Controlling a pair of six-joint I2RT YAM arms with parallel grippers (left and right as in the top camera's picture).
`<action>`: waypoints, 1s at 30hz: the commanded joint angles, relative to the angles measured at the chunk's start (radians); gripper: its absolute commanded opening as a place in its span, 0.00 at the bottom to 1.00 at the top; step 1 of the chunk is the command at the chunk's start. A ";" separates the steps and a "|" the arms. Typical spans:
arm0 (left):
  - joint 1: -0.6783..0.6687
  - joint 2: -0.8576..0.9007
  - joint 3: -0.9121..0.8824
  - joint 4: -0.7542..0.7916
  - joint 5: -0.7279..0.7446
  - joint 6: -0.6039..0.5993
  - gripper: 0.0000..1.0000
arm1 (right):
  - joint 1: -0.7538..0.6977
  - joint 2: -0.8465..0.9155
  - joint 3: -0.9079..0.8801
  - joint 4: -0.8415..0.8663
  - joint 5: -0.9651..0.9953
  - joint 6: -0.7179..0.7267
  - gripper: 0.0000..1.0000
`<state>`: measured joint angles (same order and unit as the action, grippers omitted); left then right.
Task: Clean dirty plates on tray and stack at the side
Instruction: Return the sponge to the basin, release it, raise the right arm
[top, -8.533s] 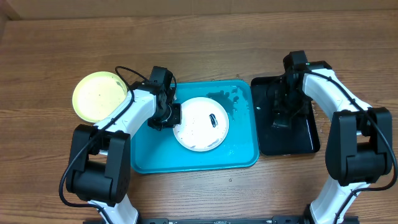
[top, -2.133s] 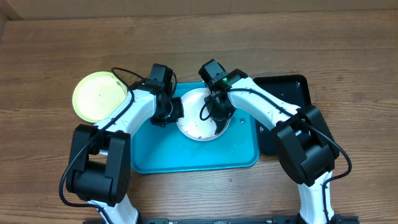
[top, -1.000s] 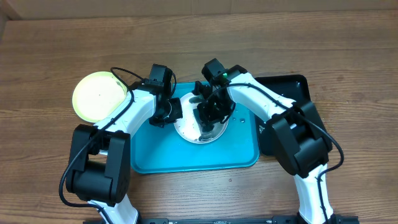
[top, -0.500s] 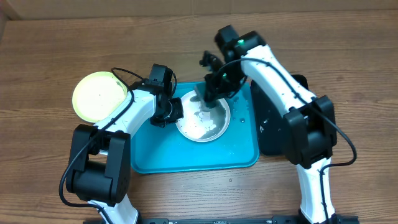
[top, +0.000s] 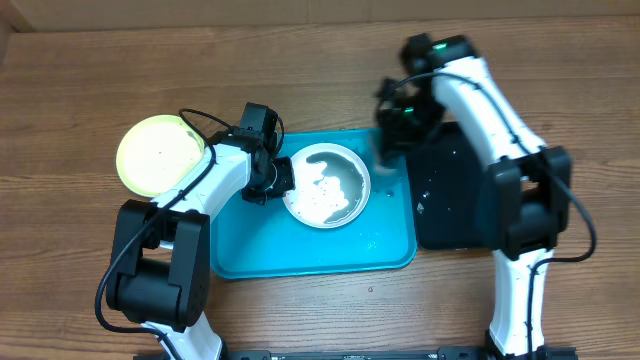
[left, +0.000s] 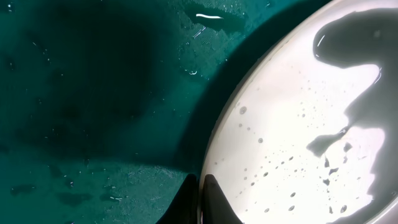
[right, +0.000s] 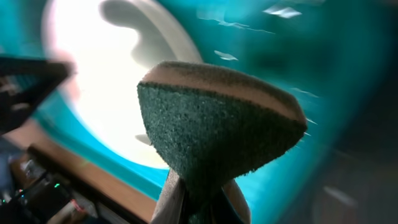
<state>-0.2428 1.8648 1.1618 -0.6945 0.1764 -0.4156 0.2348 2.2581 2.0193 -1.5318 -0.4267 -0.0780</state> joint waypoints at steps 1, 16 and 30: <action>-0.007 0.015 -0.007 0.000 0.008 0.012 0.04 | -0.084 -0.034 0.011 -0.040 0.159 0.032 0.04; -0.007 0.015 -0.007 0.000 0.003 0.013 0.05 | -0.173 -0.034 -0.058 -0.018 0.391 0.138 0.04; -0.007 0.015 -0.007 0.000 0.003 0.013 0.04 | -0.173 -0.034 -0.172 0.084 0.435 0.138 0.70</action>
<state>-0.2428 1.8648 1.1618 -0.6945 0.1795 -0.4156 0.0605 2.2581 1.8454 -1.4540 -0.0284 0.0593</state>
